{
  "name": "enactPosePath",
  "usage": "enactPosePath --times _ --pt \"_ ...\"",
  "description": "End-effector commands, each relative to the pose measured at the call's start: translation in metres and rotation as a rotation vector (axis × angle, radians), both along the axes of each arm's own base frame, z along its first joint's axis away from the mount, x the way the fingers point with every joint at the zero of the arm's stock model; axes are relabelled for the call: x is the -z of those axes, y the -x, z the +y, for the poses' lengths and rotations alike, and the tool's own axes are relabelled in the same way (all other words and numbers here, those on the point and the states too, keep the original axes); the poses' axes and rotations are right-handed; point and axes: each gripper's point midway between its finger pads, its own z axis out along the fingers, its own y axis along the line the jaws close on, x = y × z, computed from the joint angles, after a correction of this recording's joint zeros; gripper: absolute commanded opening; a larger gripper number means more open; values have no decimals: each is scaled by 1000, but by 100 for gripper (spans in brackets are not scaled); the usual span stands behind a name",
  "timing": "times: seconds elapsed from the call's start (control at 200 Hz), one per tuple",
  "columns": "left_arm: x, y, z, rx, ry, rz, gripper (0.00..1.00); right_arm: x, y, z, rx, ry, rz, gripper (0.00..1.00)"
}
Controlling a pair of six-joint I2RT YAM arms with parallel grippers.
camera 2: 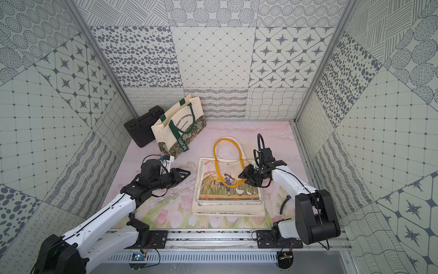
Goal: Put away the canvas bag
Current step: Adjust the canvas bag at the center of the board.
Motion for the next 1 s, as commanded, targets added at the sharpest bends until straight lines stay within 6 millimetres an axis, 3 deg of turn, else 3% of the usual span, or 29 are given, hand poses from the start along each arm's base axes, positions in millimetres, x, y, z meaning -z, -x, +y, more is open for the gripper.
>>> enactPosePath --times 0.0,0.15,0.325,0.41,0.575,0.66,0.82,0.991 --pt "-3 -6 -3 7 6 -31 34 4 -11 6 12 -46 -40 49" --pt "-6 -6 -4 18 -4 -38 34 0 -23 12 43 -103 -86 49" --pt "-6 -6 -5 21 -5 -35 34 -23 -38 19 62 -164 -148 49" --pt "-6 -6 -5 21 -4 -36 34 -50 -48 23 62 -191 -196 49" --pt "-7 -6 -6 24 2 -38 34 -127 -85 27 48 -223 -319 49" --pt "-10 -7 -7 25 6 -43 34 -148 -104 28 29 -215 -337 49" --pt "-16 -6 -10 41 14 -59 36 -150 -108 26 41 -237 -342 50" --pt "-9 -4 -12 49 13 -53 37 -114 -81 8 52 -164 -292 50"
